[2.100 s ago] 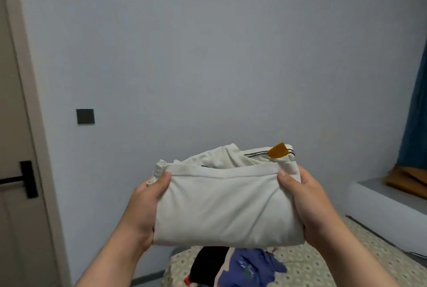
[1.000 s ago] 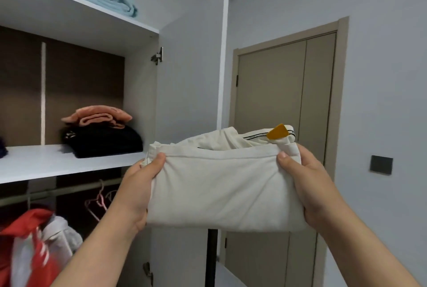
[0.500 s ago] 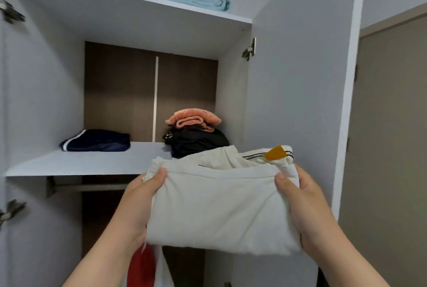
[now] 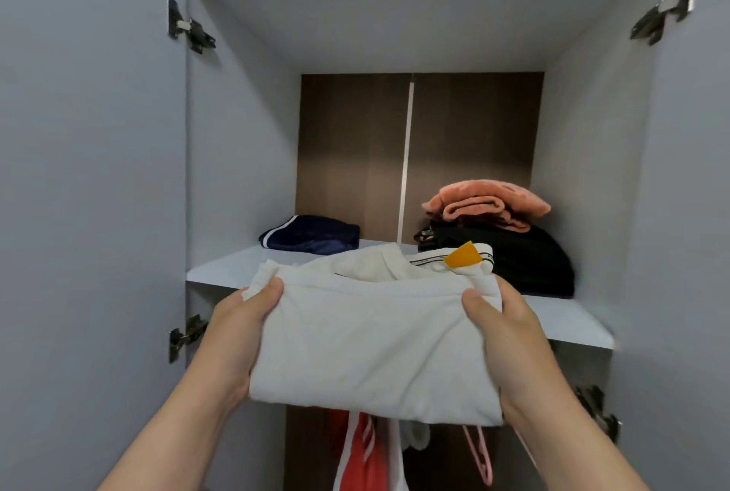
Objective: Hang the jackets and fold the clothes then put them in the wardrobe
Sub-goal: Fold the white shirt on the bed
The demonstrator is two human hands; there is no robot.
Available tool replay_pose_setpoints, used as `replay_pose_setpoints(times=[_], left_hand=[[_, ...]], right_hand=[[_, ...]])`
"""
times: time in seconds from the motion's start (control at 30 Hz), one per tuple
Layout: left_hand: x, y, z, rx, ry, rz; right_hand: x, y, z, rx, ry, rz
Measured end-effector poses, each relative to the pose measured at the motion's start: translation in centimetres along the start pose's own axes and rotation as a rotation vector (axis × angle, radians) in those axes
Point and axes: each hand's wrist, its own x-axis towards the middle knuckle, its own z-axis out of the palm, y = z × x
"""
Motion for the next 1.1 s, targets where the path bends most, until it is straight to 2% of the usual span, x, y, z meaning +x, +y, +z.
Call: replay_pose_setpoints(times=[0.2, 0.47, 0.6, 0.77, 0.93, 1.1], left_hand=[[13.0, -1.0, -1.8, 0.002, 0.032, 0.074], [33.2, 1.1, -0.8, 0.285, 0.046, 0.188], [40.6, 1.8, 0.4, 0.492, 0.063, 0.212], [47.4, 2.2, 1.9, 0.83, 0.133, 0.261], [53.0, 1.9, 2.3, 1.274, 0.183, 0.331], [57.2, 0.3, 2.5, 1.338, 0.178, 0.379]], right_hand=[[9.6, 3.0, 7.3, -0.011, -0.026, -0.005], [25.6, 4.9, 16.0, -0.097, 0.016, -0.037], [31.7, 6.9, 18.1, -0.242, 0.058, -0.069], [38.5, 10.0, 20.2, -0.223, 0.143, 0.063], [43.8, 13.0, 23.3, -0.25, 0.031, 0.094], [47.4, 16.1, 25.0, -0.134, 0.073, 0.16]])
